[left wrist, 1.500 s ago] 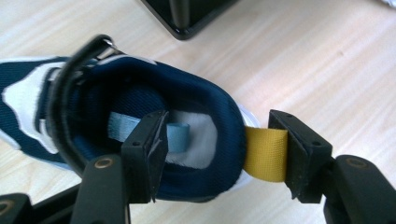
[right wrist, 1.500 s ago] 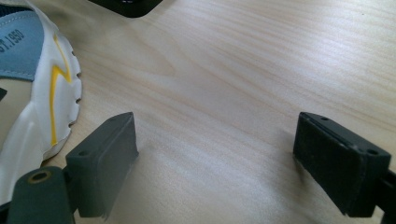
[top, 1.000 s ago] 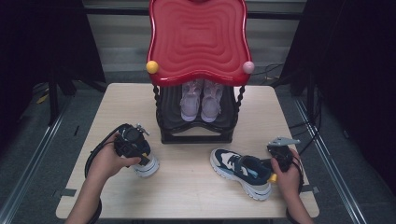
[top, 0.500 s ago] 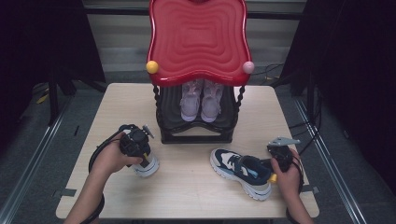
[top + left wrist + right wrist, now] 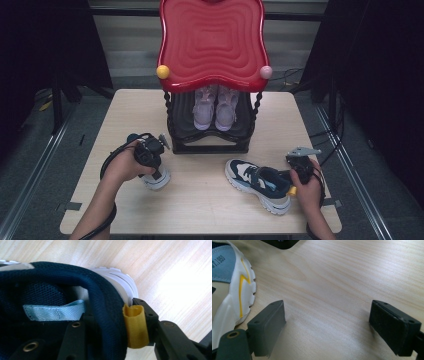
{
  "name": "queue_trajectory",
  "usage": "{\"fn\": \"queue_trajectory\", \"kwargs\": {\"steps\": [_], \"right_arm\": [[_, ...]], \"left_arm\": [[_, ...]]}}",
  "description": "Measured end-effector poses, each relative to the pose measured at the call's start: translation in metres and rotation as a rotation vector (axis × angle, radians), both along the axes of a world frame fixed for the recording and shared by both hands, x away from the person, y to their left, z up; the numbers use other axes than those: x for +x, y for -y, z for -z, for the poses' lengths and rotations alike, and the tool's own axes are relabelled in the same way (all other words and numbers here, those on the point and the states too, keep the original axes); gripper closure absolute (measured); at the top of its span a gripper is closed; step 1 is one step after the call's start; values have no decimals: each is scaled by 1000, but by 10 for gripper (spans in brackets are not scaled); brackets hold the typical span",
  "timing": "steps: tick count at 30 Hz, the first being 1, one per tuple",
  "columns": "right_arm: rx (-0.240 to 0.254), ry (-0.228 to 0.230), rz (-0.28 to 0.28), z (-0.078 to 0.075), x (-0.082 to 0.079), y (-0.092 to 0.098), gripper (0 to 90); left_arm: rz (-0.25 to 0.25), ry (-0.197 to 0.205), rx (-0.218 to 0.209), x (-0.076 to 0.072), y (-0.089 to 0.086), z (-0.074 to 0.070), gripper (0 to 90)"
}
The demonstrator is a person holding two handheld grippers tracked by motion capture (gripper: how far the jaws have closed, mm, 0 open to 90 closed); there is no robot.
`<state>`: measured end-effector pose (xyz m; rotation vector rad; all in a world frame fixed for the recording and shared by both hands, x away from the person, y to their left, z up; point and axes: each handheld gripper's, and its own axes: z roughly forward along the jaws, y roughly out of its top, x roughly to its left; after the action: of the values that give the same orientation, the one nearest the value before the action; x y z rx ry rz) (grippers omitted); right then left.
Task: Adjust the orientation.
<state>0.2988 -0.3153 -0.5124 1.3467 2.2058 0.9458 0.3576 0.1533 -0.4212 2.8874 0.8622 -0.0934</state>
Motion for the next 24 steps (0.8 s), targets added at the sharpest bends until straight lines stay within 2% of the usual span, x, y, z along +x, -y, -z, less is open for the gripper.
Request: {"fn": "queue_trajectory", "kwargs": {"steps": [2,3,5,8,13,15,24], "right_arm": [[-2,3,0,0,0,0,130],[-2,3,0,0,0,0,130],[-1,1,0,0,0,0,130],[-2,3,-2,0,0,0,130],[-2,3,0,0,0,0,130],[-2,2,0,0,0,0,129],[-2,3,0,0,0,0,130]], "left_arm": [[6,-7,5,0,2,0,614],[27,-15,26,1,2,0,623],[10,-23,19,0,3,1,632],[34,-32,44,2,5,1,640],[31,-48,39,2,6,1,664],[47,-49,49,3,7,1,690],[52,-36,54,1,8,0,722]]}}
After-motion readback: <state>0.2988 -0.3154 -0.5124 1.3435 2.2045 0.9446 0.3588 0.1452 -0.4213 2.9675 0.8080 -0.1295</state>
